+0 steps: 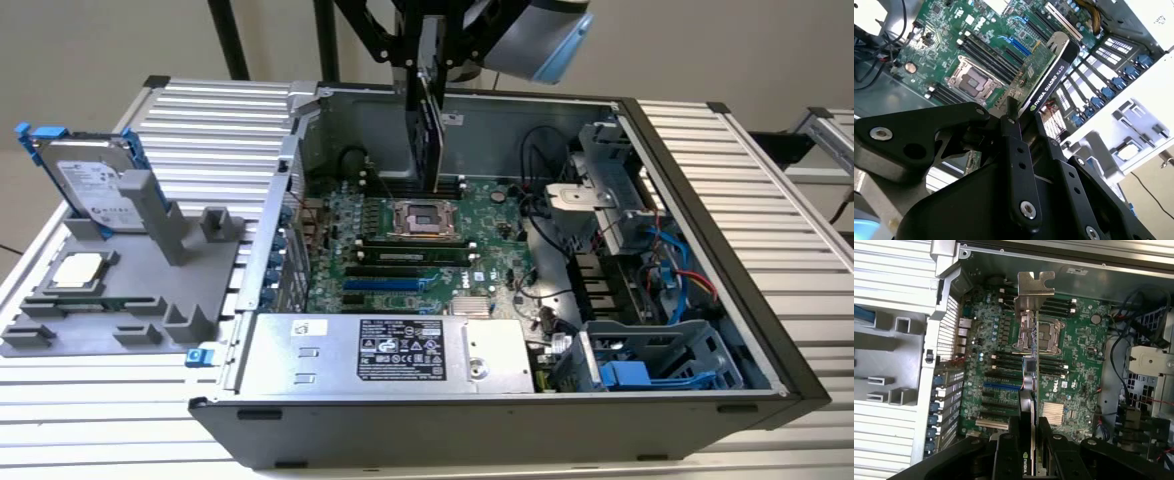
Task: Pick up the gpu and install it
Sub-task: 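Insert the gpu into the slot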
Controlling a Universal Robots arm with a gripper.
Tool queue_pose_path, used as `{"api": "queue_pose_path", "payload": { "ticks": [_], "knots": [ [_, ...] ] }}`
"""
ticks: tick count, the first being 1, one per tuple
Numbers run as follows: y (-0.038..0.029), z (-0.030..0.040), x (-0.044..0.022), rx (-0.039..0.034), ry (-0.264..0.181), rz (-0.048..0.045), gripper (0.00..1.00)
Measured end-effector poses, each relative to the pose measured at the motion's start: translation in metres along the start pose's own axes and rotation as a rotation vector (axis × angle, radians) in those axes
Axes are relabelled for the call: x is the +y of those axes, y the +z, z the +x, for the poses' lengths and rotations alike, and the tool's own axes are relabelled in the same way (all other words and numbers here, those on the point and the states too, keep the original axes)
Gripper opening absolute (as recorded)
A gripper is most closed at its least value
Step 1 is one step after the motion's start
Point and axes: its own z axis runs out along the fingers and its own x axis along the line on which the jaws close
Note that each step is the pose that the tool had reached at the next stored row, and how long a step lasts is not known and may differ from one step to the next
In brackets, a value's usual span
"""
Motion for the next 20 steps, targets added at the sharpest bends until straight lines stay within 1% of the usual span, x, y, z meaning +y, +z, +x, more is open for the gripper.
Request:
{"api": "queue_pose_path", "payload": {
  "ticks": [20],
  "knots": [
    [0.0,0.0,0.0,0.0024,-0.05,-0.0003,0.0]
  ]
}}
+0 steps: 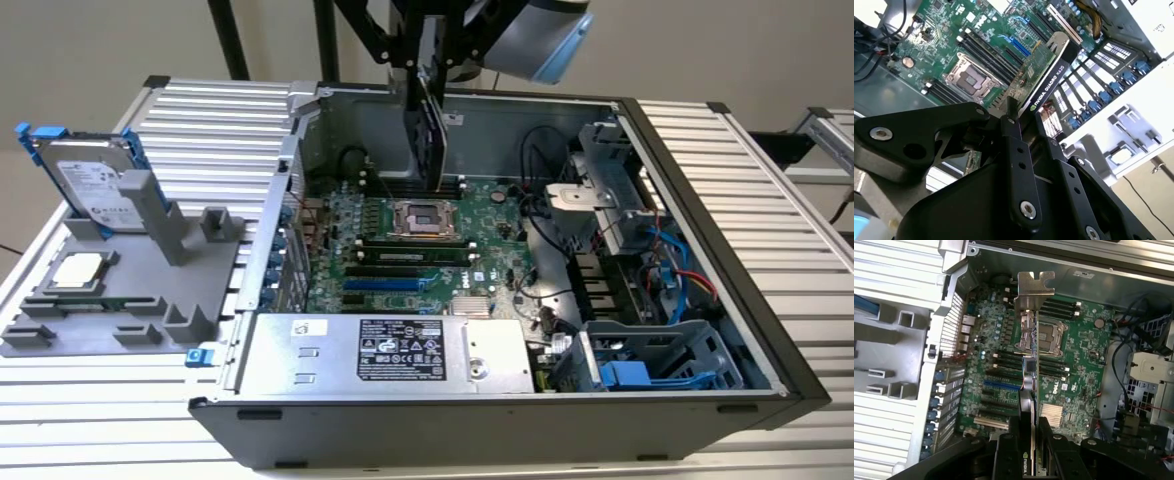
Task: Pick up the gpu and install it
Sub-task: 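Insert the gpu into the slot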
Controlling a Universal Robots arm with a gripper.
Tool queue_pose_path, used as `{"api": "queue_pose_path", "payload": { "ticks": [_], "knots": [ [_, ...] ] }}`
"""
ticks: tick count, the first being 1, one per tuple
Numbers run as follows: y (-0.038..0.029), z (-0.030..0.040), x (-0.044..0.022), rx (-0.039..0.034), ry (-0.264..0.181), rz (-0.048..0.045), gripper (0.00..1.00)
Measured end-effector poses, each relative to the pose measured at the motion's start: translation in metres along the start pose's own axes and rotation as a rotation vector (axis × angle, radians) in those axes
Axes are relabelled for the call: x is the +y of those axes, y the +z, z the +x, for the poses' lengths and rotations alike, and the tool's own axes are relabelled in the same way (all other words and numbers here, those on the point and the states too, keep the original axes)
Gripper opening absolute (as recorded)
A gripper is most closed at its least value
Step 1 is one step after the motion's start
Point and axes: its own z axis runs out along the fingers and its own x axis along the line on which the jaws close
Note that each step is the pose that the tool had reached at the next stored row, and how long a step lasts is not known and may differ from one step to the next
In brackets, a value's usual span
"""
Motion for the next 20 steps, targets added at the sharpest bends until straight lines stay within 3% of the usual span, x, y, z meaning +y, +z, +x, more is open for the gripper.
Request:
{"api": "queue_pose_path", "payload": {
  "ticks": [20],
  "knots": [
    [0.0,0.0,0.0,0.0033,-0.072,-0.0004,0.0]
  ]
}}
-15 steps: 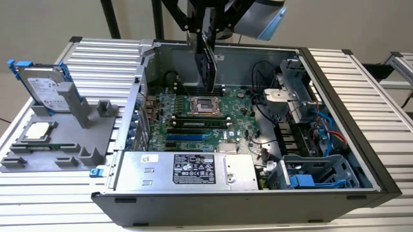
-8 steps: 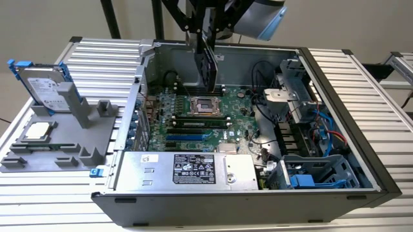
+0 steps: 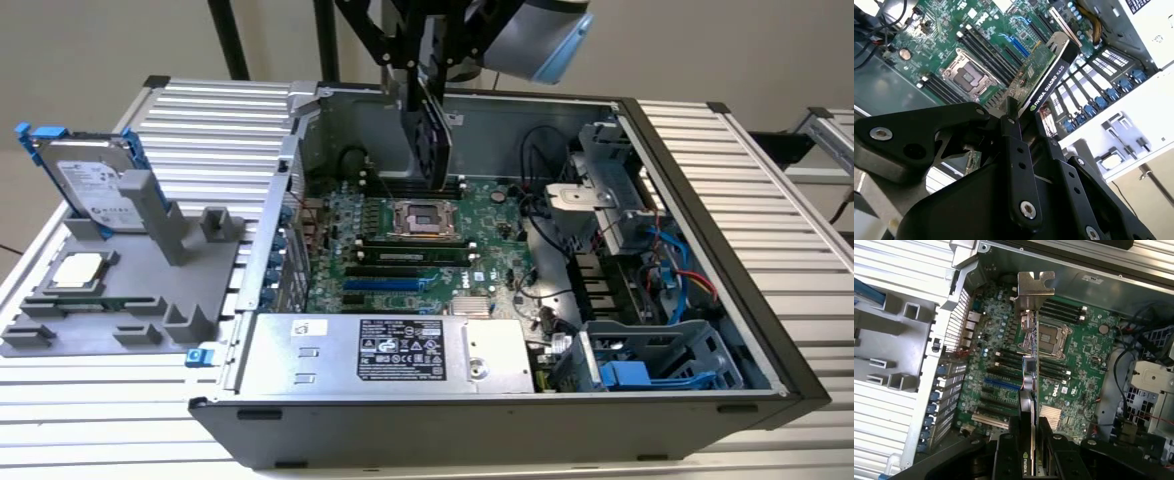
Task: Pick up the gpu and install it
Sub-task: 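Insert the gpu into the slot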
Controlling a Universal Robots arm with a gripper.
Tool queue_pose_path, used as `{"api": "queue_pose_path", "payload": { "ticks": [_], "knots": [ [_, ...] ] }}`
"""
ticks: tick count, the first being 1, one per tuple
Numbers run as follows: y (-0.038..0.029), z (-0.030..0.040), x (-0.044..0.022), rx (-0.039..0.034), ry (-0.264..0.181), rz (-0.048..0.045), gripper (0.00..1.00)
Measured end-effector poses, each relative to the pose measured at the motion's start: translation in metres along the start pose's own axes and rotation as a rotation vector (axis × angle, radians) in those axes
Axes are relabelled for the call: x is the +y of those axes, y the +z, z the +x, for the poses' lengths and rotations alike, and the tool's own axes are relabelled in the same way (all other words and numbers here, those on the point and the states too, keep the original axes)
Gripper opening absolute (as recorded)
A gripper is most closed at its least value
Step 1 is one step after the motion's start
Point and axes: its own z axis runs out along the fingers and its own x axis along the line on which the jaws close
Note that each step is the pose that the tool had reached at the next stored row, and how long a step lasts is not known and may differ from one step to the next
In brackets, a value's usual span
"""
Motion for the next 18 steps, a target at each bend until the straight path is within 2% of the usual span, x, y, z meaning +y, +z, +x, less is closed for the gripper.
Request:
{"api": "queue_pose_path", "payload": {
  "ticks": [18],
  "knots": [
    [0.0,0.0,0.0,0.003,-0.065,-0.0004,0.0]
  ]
}}
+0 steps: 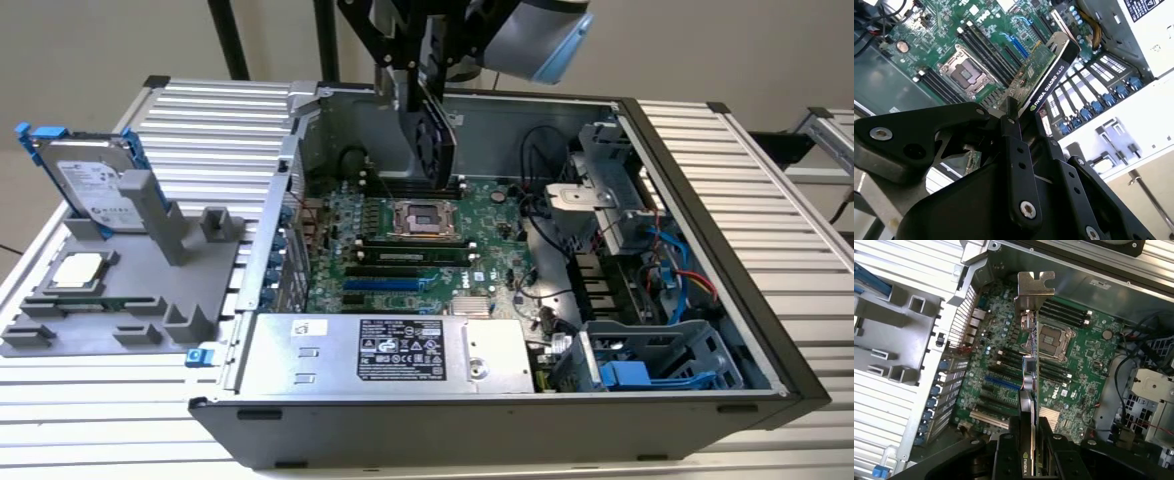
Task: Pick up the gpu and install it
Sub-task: 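Insert the gpu into the slot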
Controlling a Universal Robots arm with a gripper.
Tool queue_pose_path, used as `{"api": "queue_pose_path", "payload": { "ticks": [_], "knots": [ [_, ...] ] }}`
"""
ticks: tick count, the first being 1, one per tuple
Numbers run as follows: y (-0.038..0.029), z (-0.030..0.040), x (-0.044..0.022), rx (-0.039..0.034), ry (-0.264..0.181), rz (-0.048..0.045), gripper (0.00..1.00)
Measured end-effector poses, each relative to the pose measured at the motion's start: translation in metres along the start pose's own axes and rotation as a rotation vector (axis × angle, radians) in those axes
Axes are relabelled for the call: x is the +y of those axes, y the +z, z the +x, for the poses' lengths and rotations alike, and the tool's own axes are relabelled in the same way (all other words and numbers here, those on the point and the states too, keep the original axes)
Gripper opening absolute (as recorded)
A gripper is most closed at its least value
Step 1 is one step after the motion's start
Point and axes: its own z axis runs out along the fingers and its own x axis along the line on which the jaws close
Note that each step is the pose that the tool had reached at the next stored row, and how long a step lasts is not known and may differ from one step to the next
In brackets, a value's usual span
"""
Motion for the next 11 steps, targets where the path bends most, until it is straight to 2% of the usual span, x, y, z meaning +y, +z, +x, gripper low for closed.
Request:
{"api": "queue_pose_path", "payload": {
  "ticks": [11],
  "knots": [
    [0.0,0.0,0.0,0.0018,-0.039,-0.0002,0.0]
  ]
}}
